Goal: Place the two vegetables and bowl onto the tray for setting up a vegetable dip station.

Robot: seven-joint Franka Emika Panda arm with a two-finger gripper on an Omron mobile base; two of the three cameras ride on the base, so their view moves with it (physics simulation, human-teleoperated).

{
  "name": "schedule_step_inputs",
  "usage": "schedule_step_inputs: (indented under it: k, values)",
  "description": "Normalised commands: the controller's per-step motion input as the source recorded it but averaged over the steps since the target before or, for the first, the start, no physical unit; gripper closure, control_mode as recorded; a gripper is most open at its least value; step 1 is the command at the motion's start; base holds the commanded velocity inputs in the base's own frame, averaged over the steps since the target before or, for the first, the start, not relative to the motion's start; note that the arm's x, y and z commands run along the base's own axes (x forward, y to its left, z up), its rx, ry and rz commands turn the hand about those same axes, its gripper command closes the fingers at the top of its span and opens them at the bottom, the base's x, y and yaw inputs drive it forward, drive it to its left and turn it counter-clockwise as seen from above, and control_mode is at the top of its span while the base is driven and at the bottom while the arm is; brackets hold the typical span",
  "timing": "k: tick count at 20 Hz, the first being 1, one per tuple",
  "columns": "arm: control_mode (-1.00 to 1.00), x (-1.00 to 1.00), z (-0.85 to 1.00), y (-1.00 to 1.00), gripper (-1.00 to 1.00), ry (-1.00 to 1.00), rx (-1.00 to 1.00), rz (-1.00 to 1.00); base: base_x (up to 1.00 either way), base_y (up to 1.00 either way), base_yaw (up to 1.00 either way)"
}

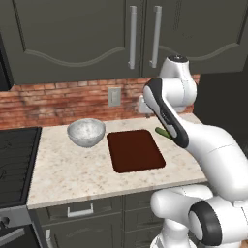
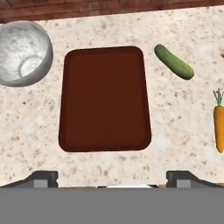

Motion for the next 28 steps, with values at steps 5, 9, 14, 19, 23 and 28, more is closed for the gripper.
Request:
schedule_step_inputs:
  k: [5,9,14,19,23,28]
  values:
    - [-1.0,0.18,-0.18,0.34,-1.0,0.0,0.0,-0.03,0.0,0.0,0.0]
    - [-1.0,0.31,-0.13,0.23,-1.0,0.0,0.0,-0.03,0.0,0.0,0.0]
    - [-1.0,0.38,-0.23,0.29,-1.0,0.0,0.0,-0.02,0.0,0.0,0.0]
    - [-1.0,0.48,-0.24,0.32,-1.0,0.01,-0.01,-0.01,0.0,0.0,0.0]
    - [-1.0,0.42,-0.18,0.3,-1.0,0.03,-0.03,-0.04,0.0,0.0,0.0]
    - [-1.0,0.47,-0.16,0.35,-1.0,0.04,0.0,-0.06,0.0,0.0,0.0]
